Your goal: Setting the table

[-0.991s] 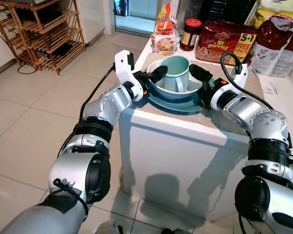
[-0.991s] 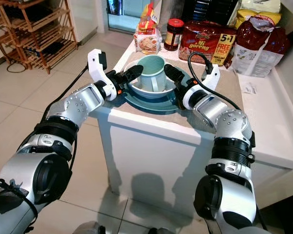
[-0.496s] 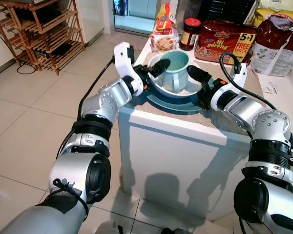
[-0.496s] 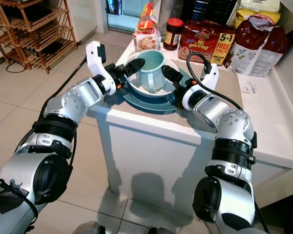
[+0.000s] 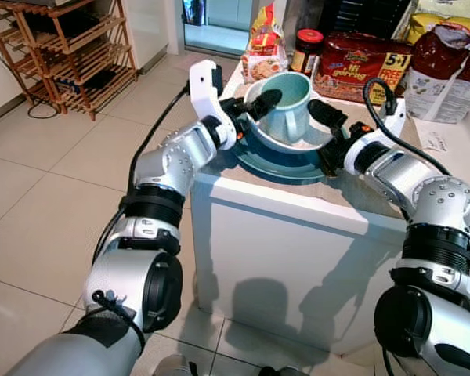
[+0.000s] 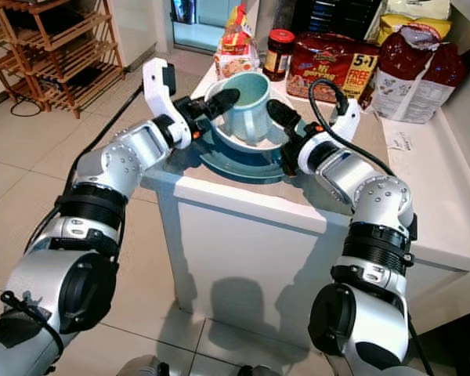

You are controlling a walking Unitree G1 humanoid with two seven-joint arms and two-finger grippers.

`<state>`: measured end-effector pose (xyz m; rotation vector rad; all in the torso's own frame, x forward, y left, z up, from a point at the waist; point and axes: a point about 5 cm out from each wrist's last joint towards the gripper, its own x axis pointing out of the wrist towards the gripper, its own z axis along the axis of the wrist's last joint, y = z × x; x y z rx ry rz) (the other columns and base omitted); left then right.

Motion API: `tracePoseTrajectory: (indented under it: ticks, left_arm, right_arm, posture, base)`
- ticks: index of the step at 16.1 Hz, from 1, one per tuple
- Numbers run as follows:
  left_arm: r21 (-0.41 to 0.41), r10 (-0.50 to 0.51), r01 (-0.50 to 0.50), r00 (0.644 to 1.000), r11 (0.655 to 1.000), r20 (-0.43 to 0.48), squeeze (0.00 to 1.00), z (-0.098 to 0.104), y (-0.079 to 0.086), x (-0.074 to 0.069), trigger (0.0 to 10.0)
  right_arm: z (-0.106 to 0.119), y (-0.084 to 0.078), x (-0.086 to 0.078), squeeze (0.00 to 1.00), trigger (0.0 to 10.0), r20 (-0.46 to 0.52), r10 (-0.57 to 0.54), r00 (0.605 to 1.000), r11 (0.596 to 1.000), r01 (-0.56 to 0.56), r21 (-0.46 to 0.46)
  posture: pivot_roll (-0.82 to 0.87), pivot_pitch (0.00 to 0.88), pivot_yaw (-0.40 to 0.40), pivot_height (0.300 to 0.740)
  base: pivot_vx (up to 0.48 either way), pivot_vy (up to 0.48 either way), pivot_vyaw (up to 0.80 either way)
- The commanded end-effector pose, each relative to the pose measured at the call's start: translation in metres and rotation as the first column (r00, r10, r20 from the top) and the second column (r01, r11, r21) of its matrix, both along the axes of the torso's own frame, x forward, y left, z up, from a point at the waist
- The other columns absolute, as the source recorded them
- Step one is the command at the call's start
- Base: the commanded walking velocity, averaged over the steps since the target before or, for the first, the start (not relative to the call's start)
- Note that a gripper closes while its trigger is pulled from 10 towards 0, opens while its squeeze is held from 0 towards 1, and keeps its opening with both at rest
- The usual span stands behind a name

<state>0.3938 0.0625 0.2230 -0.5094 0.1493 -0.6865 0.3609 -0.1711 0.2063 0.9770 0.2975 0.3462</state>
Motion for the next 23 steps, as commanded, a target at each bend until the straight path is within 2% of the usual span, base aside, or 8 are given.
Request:
tracePoseTrajectory:
  ticks: [1, 6, 10, 20, 23]
  left_arm:
    - [0.035, -0.087, 0.088, 0.996, 0.996, -0.014, 0.0, -0.002, -0.025, -0.008, 10.0]
    - [0.061, -0.082, 0.081, 0.996, 0.995, 0.022, 0.0, 0.002, -0.028, -0.009, 10.0]
    - [0.042, -0.087, 0.086, 0.996, 0.995, 0.033, 0.0, 0.006, -0.029, -0.01, 10.0]
    - [0.041, -0.081, 0.079, 0.996, 0.996, 0.048, 0.0, 0.013, -0.027, -0.008, 10.0]
    - [0.024, -0.063, 0.062, 0.996, 0.998, 0.064, 0.0, 0.022, -0.025, -0.005, 10.0]
  right_arm:
    - [0.025, 0.012, -0.001, 0.0, 10.0, 0.095, 0.059, 0.994, 0.998, -0.062, 0.026]
    - [0.033, 0.005, -0.006, 0.0, 10.0, 0.119, 0.037, 0.992, 0.999, -0.038, 0.006]
    - [0.037, 0.001, -0.01, 0.0, 10.0, 0.131, 0.017, 0.991, 1.0, -0.019, 0.007]
    - [0.034, 0.006, -0.013, 0.0, 10.0, 0.117, 0.013, 0.993, 1.0, -0.016, 0.022]
    - [0.034, 0.005, -0.013, 0.0, 10.0, 0.119, 0.01, 0.993, 1.0, -0.013, 0.025]
  posture:
    - [0.07, 0.0, -0.047, 0.74]
    - [0.06, 0.0, -0.042, 0.74]
    - [0.06, 0.0, -0.042, 0.74]
    - [0.06, 0.0, -0.043, 0.74]
    - [0.06, 0.0, -0.042, 0.74]
  base:
    - [0.0, 0.0, 0.0]
    - [0.0, 0.0, 0.0]
    - [0.0, 0.0, 0.0]
    - [0.0, -0.338, 0.0]
    - [0.0, 0.0, 0.0]
